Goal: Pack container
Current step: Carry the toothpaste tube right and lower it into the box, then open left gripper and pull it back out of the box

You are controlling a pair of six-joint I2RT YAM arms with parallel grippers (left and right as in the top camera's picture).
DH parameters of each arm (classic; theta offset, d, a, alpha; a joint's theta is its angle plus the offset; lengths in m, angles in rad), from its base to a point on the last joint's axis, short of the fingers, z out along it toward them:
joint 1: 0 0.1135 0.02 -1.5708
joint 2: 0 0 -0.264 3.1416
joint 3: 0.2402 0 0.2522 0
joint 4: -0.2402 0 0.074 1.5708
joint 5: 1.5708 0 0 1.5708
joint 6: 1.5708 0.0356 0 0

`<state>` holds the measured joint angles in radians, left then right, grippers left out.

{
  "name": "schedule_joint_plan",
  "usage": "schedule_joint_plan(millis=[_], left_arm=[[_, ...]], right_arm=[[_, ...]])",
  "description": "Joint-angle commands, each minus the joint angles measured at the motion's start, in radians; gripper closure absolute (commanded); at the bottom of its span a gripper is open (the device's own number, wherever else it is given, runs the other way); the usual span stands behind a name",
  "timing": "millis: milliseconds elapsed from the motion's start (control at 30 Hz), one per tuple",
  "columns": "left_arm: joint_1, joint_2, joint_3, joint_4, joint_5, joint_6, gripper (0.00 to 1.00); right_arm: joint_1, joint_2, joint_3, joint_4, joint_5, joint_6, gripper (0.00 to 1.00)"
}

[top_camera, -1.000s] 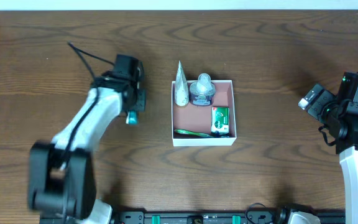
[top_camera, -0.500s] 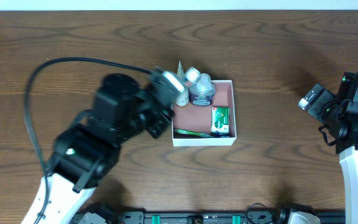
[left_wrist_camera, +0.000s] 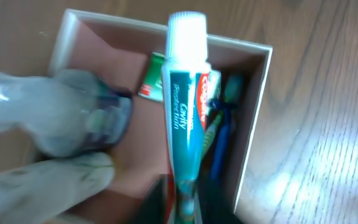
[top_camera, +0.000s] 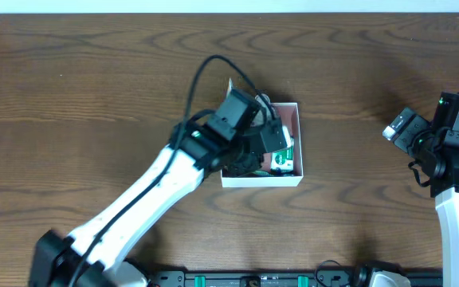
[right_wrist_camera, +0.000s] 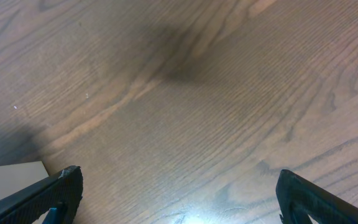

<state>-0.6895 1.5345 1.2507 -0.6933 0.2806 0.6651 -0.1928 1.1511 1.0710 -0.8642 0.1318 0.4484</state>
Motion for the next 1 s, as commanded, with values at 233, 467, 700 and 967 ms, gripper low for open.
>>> schedule_joint_plan(millis=[233,467,700,967], left_arm=[[-0.002,0.014,-0.003,0.037,-0.004,0.056,0.23],[-0.033,-0.116,-0.003,0.039,0.0,-0.045,0.22],[-0.138,-0.358,-0.003,-0.01,-0.006,-0.13,0.22],[-0.109,-0.639,-0.003,-0.121,-0.469,-0.423,0.16]], right_arm=[[-0.006,-0.001,0.013,-0.001,0.014,0.015,0.01],[-0.006,-0.001,0.012,-0.001,0.014,0.015,0.01],[-0.006,-0.001,0.013,0.0,0.014,0.015,0.01],[-0.006,-0.001,0.013,-0.001,0.014,0.015,0.01]])
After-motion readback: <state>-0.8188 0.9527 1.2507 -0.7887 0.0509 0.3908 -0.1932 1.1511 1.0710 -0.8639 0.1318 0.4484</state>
